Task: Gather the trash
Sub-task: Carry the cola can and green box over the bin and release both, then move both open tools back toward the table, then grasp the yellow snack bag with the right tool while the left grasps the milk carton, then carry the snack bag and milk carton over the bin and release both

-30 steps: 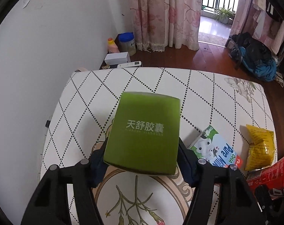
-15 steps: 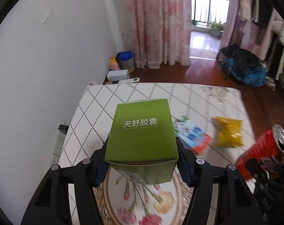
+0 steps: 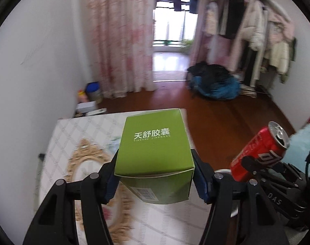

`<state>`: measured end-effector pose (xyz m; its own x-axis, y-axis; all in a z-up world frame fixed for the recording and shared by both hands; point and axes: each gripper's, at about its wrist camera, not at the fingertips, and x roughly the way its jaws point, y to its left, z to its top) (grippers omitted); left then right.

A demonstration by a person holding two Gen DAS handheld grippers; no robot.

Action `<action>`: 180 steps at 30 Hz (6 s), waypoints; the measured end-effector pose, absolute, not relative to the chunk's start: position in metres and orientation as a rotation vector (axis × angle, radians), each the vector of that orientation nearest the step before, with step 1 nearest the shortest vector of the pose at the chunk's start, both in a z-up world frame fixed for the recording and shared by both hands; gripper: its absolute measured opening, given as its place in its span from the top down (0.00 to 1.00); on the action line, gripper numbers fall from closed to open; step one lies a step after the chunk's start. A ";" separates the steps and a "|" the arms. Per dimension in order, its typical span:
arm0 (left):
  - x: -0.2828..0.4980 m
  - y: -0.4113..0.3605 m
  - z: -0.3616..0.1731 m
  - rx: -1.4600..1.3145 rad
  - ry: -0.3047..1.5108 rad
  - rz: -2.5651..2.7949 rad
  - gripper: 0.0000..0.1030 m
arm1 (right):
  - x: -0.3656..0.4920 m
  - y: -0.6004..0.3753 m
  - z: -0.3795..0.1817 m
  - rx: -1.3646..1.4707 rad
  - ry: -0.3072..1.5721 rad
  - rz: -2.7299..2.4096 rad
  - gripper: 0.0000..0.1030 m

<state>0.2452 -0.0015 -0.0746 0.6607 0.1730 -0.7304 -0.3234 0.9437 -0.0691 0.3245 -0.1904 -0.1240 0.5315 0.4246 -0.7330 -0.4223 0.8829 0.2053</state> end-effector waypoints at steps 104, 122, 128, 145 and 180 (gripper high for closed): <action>0.289 0.186 -0.290 -0.490 1.216 0.703 0.05 | 0.459 0.054 -0.303 -0.145 1.276 0.538 0.45; 0.358 0.177 -0.299 -0.673 1.171 0.550 0.41 | 0.483 0.005 -0.304 -0.216 1.259 0.457 0.47; 0.320 0.155 -0.294 -0.526 1.207 0.473 0.45 | 0.459 -0.006 -0.302 -0.256 1.281 0.502 0.48; 0.282 0.126 -0.301 -0.466 1.268 0.462 0.47 | 0.413 -0.018 -0.308 -0.316 1.361 0.509 0.44; 0.282 -0.036 -0.104 -0.255 0.929 0.227 0.51 | 0.381 -0.175 -0.136 -0.091 1.025 0.506 0.53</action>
<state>0.2818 -0.0357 -0.1037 0.5786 0.0823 -0.8115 -0.3006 0.9464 -0.1184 0.3811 -0.1749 -0.1364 0.4154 0.3603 -0.8352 -0.4434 0.8819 0.1600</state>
